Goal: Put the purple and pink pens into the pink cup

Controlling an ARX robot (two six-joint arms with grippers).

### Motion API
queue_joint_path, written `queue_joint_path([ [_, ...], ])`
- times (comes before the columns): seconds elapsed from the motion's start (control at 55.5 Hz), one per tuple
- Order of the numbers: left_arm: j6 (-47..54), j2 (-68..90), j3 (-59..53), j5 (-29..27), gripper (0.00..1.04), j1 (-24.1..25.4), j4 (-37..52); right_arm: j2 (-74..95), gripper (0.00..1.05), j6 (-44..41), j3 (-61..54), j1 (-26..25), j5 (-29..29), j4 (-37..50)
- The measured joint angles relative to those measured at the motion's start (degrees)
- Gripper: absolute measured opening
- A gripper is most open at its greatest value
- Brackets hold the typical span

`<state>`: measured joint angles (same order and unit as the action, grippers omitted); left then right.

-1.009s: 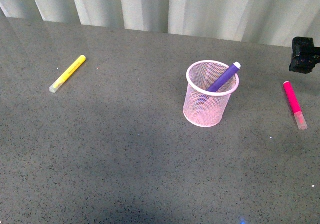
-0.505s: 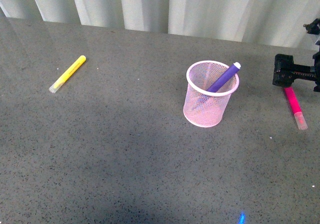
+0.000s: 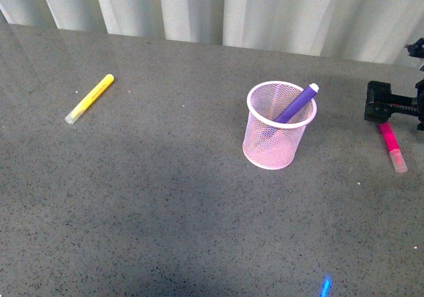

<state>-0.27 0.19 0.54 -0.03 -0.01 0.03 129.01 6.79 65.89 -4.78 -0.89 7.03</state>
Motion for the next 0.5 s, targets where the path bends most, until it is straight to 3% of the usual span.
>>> queue_joint_path([
  [0.27,0.0,0.0,0.0,0.0,0.98,0.0,0.0,0.6,0.98,0.0,0.0,-0.6,-0.3,1.8],
  [0.505,0.0,0.0,0.0,0.0,0.98,0.0,0.0,0.9,0.63,-0.6,-0.3,-1.4,-0.1,3.2],
])
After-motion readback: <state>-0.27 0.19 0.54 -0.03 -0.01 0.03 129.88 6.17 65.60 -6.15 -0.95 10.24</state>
